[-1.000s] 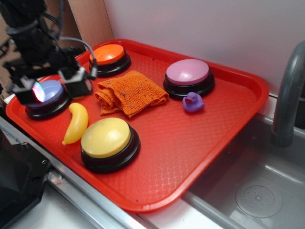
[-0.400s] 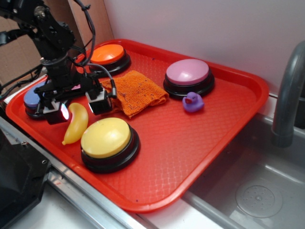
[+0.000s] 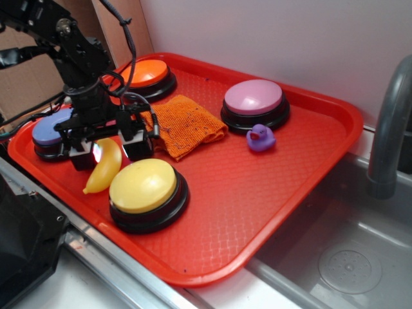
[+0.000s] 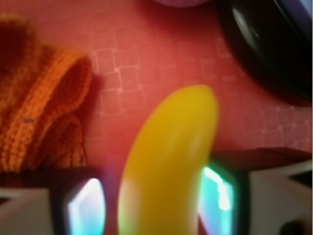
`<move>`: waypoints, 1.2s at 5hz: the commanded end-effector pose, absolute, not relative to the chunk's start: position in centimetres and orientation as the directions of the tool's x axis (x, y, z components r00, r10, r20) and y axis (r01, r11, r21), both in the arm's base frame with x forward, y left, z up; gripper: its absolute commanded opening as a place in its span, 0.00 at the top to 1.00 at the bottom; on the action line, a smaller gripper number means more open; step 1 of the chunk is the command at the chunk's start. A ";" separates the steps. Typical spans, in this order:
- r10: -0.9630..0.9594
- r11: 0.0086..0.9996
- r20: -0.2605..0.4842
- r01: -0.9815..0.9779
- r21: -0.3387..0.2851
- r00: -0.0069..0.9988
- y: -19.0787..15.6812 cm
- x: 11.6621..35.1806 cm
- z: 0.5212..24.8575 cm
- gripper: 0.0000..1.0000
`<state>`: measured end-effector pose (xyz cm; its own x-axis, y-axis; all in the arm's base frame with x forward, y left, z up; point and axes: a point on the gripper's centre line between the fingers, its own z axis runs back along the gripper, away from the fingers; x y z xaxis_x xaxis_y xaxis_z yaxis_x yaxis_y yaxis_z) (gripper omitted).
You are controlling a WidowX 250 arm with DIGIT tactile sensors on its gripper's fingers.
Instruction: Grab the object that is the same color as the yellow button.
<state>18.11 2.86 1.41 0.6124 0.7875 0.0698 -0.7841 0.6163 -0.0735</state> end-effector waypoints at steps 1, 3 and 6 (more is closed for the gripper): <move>0.571 0.821 0.096 -0.567 -0.067 0.815 3.4 18.8 7.5 1.00; 0.116 0.992 0.054 -0.119 0.049 0.992 2.1 19.6 16.0 1.00; 0.054 0.996 0.061 -0.059 0.071 0.997 2.1 21.0 19.0 1.00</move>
